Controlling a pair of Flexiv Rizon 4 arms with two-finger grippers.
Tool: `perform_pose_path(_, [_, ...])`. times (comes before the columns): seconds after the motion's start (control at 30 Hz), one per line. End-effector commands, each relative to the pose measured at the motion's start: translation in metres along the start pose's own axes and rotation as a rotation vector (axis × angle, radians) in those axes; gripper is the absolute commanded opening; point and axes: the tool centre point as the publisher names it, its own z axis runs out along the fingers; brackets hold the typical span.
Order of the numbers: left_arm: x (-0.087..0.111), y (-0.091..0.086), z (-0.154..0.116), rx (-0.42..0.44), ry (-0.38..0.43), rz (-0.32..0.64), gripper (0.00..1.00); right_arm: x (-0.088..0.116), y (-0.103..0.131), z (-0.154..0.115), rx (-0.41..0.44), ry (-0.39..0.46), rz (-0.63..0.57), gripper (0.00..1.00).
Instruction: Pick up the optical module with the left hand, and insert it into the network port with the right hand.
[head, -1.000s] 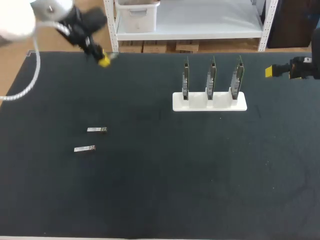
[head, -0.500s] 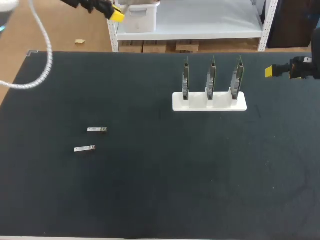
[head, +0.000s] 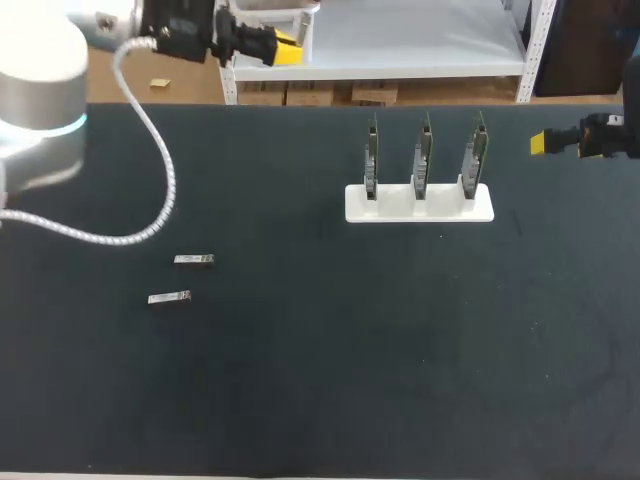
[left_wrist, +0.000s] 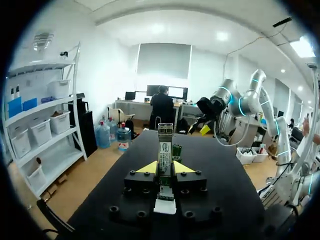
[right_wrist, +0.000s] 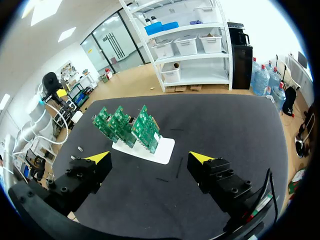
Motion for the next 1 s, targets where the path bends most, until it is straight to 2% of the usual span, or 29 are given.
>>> perform_pose_path(0.03, [0.005,0.007,0.018,0.123,-0.3,0.028,0.0,0.0,0.001,-0.002,0.002,0.0,0.001,1.0])
perform_pose_path(0.2, [0.007,-0.003,0.042,0.172,-0.293,0.056,0.0,0.0,0.001,-0.002,0.002,0.0,0.001,1.0])
perform_pose_path(0.37, [0.008,-0.01,0.061,0.183,-0.289,0.057,0.0,0.0,0.001,-0.002,0.002,0.0,0.001,1.0])
perform_pose_path(0.53, [0.01,-0.014,0.074,0.136,-0.295,0.071,0.0,0.0,0.001,-0.002,0.002,0.0,0.001,1.0])
perform_pose_path(0.63, [0.012,-0.012,0.079,0.133,-0.303,0.046,0.0,0.0,0.001,-0.002,0.002,0.0,0.001,1.0])
perform_pose_path(0.8, [0.018,-0.016,0.086,0.094,-0.265,0.102,0.0,0.0,0.001,-0.002,0.002,0.0,0.001,1.0])
perform_pose_path(1.0, [0.026,-0.017,0.089,0.107,-0.257,0.069,0.0,0.0,0.001,-0.002,0.002,0.0,0.001,1.0])
